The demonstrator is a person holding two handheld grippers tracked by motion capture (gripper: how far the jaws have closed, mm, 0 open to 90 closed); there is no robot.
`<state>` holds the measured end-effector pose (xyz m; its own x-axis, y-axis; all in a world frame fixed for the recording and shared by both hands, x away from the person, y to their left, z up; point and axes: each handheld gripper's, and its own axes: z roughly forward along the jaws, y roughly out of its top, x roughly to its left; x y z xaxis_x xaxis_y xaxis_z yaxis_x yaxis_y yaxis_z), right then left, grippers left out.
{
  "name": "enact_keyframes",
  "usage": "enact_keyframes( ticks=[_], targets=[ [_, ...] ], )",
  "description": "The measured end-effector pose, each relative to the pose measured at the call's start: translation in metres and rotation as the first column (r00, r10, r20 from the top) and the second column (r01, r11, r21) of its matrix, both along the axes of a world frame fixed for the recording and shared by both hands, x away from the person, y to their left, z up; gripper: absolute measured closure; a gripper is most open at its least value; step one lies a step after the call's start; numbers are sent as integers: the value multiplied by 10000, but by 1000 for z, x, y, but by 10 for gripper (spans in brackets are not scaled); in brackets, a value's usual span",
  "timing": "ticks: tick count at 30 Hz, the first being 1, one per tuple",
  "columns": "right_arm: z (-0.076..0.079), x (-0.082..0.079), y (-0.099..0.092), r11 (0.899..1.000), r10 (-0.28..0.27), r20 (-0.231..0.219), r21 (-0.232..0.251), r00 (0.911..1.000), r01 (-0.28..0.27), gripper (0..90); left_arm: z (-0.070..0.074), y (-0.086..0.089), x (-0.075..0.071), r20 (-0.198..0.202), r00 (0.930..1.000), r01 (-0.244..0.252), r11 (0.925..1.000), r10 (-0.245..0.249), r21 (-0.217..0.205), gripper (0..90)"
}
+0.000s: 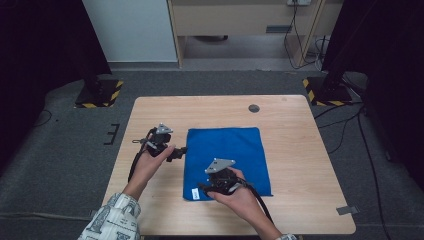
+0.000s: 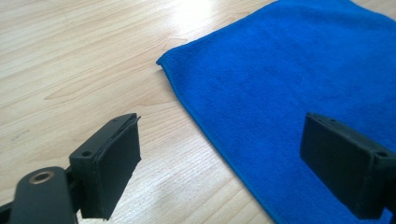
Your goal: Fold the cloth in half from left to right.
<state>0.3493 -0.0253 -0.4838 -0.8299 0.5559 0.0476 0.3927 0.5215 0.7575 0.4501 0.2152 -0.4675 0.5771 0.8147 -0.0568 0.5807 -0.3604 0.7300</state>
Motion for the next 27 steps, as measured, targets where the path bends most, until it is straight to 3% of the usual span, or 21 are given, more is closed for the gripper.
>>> enact_keyframes(
  ticks=[6, 12, 15, 18, 27],
  targets=[
    [0, -8, 5, 9999, 107, 52, -54, 9999, -107, 624, 2, 0, -5, -16, 9999, 140, 9998, -140, 154, 116],
    [-2, -17, 16, 9987, 479, 157, -151, 9987, -477, 794, 2, 3, -7, 7, 10000, 74, 10000, -74, 40, 116],
    [-6, -19, 24, 9978, 623, 106, -216, 9980, -620, 829, 2, 4, -8, 33, 10000, 88, 10000, -88, -11, 116],
    [-13, -23, 33, 9968, 720, 64, -343, 9974, -718, 788, 1, 6, -7, 49, 10000, 65, 9999, -64, -97, 116],
    [-28, -32, 59, 9942, 816, -123, -695, 9966, -822, 501, -1, 8, -8, 53, 10000, 83, 9998, -82, -187, 116]
  ],
)
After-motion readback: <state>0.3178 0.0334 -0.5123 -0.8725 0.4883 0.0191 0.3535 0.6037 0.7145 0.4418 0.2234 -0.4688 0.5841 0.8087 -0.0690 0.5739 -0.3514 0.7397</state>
